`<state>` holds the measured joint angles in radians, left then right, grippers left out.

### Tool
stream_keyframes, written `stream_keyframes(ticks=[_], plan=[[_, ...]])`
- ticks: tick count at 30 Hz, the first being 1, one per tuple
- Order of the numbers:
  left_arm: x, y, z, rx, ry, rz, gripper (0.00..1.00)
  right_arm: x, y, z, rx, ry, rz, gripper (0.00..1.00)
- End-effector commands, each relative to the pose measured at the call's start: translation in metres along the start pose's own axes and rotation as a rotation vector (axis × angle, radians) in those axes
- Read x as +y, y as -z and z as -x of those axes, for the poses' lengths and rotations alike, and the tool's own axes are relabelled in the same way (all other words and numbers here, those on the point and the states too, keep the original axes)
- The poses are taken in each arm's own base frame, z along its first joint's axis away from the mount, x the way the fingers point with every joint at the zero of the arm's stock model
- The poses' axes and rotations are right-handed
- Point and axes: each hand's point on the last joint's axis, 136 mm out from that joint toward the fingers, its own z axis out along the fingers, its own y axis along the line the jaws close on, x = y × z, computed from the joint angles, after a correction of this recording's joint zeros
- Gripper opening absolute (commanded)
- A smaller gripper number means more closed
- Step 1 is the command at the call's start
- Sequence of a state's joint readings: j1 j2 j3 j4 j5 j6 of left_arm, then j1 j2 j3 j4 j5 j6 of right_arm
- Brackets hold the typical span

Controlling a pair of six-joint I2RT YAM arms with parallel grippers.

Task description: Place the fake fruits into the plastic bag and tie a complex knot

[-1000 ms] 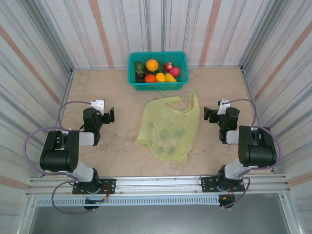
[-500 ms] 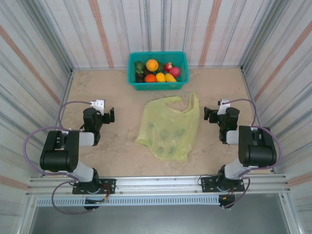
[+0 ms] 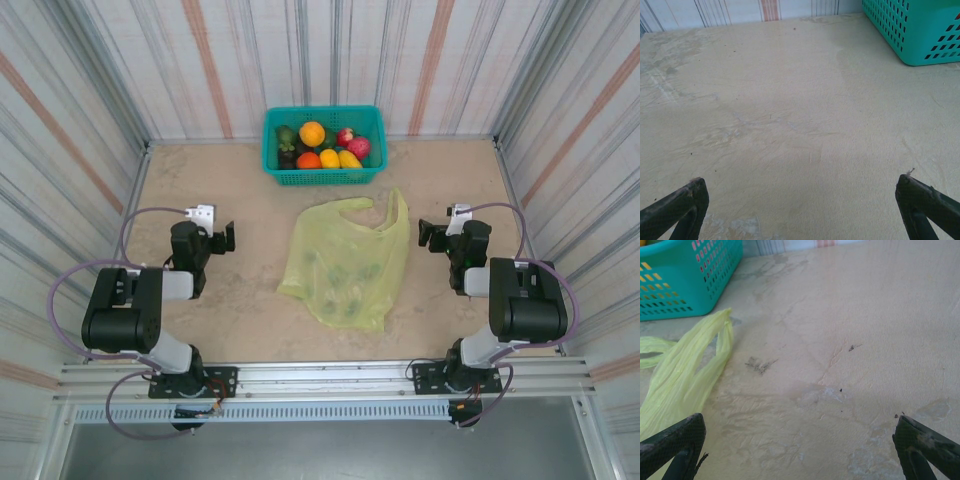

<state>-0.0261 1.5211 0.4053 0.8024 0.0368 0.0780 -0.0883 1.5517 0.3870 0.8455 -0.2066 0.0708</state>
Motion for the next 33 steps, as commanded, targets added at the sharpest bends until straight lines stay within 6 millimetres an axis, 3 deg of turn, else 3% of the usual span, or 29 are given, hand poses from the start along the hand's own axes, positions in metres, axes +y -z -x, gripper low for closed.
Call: stream_keyframes(ticks=[1, 5, 10, 13, 15, 19, 21, 23, 25, 27, 30, 33], plan=[[-0.009, 0.001, 0.011, -0.008, -0.028, -0.061, 0.99, 0.006, 0.003, 0.005, -0.023, 0.033, 0.015, 0.99], [-0.030, 0.009, 0.037, 0.037, -0.115, -0.129, 0.99, 0.021, 0.021, 0.026, -0.035, 0.098, 0.013, 0.99], [-0.092, 0.040, 0.110, -0.169, -0.301, -0.184, 0.99, 0.057, 0.040, 0.072, -0.097, 0.135, 0.075, 0.99], [-0.125, 0.064, 0.139, -0.230, -0.331, -0.251, 0.99, 0.075, 0.059, 0.090, -0.122, 0.084, 0.073, 0.99], [-0.150, 0.085, 0.148, -0.232, -0.340, -0.319, 0.99, 0.107, 0.082, 0.093, -0.109, 0.116, 0.149, 0.99], [-0.185, 0.137, 0.143, -0.219, -0.319, -0.490, 0.99, 0.157, 0.135, 0.112, -0.122, 0.153, 0.269, 0.99], [-0.182, 0.158, 0.144, -0.200, -0.244, -0.470, 0.99, 0.179, 0.163, 0.117, -0.098, 0.173, 0.345, 0.99], [-0.164, 0.172, 0.150, -0.147, -0.143, -0.358, 0.99, 0.194, 0.188, 0.121, -0.078, 0.150, 0.412, 0.99], [-0.156, 0.189, 0.156, -0.080, -0.122, -0.308, 0.99, 0.199, 0.207, 0.122, -0.029, 0.122, 0.419, 0.99], [-0.142, 0.203, 0.155, 0.062, -0.060, -0.262, 0.99, 0.193, 0.223, 0.126, 0.040, 0.105, 0.329, 0.99], [-0.093, 0.216, 0.143, 0.242, 0.033, -0.017, 0.99, 0.160, 0.243, 0.132, 0.198, 0.067, 0.048, 0.99], [-0.093, 0.207, 0.131, 0.361, 0.151, -0.093, 0.99, 0.148, 0.253, 0.142, 0.333, 0.109, -0.026, 0.99]])
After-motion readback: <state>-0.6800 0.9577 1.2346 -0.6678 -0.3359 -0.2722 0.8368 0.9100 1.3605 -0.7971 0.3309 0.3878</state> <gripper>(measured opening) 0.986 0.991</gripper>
